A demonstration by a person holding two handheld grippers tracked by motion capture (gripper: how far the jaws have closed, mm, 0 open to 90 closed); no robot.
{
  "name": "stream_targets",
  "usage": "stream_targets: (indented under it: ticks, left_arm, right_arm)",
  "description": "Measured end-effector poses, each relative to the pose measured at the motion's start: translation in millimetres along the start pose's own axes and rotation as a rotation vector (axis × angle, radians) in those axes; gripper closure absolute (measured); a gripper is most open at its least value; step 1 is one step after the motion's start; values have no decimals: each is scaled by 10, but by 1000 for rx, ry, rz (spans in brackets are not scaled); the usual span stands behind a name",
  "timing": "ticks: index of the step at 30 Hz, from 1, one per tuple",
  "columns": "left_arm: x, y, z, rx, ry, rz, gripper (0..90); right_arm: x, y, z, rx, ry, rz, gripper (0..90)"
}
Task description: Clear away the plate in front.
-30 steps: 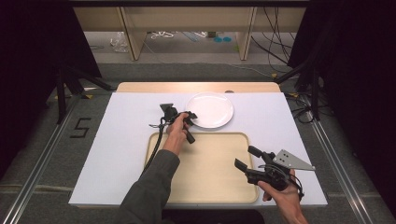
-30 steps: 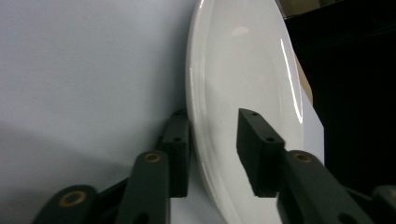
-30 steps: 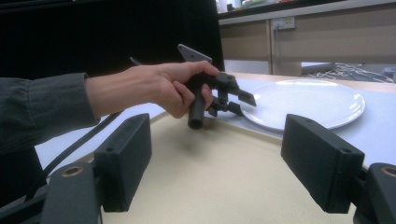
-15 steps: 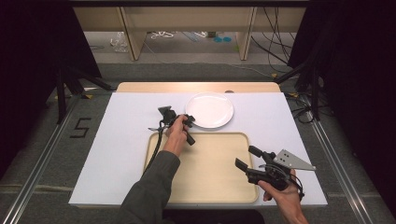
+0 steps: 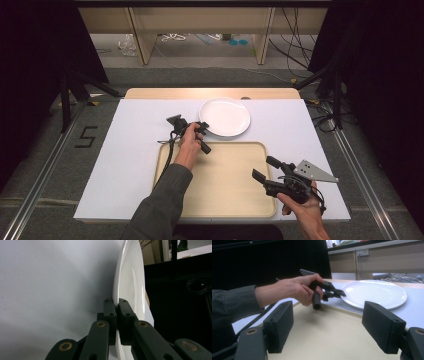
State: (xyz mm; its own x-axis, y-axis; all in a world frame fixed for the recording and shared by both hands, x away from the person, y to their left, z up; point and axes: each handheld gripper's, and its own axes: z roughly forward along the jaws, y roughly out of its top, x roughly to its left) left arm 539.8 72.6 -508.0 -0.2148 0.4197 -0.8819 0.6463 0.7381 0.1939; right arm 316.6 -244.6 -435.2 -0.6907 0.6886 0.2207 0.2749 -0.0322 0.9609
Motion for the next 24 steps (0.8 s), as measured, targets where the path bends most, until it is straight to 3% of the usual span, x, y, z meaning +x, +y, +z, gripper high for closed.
stream_targets:
  ticks: [4, 9, 11, 16, 24]
  left_arm:
    - [-13, -10, -13, -4, -22, -37, 858]
    - [-45, -8, -30, -11, -46, -22, 848]
    - [-38, -13, -32, -14, -55, -31, 844]
    - [-91, -24, -69, -32, -101, -37, 823]
    - [-121, -59, -141, -61, -135, -44, 809]
  right_arm:
    - [-1, -2, -7, -8, 11, 15, 263]
    - [-4, 8, -30, 6, 1, 7, 267]
    - [0, 3, -23, -8, 15, 30, 270]
    - [-13, -2, -22, -8, 9, 23, 274]
    - [-24, 5, -41, -8, 8, 48, 278]
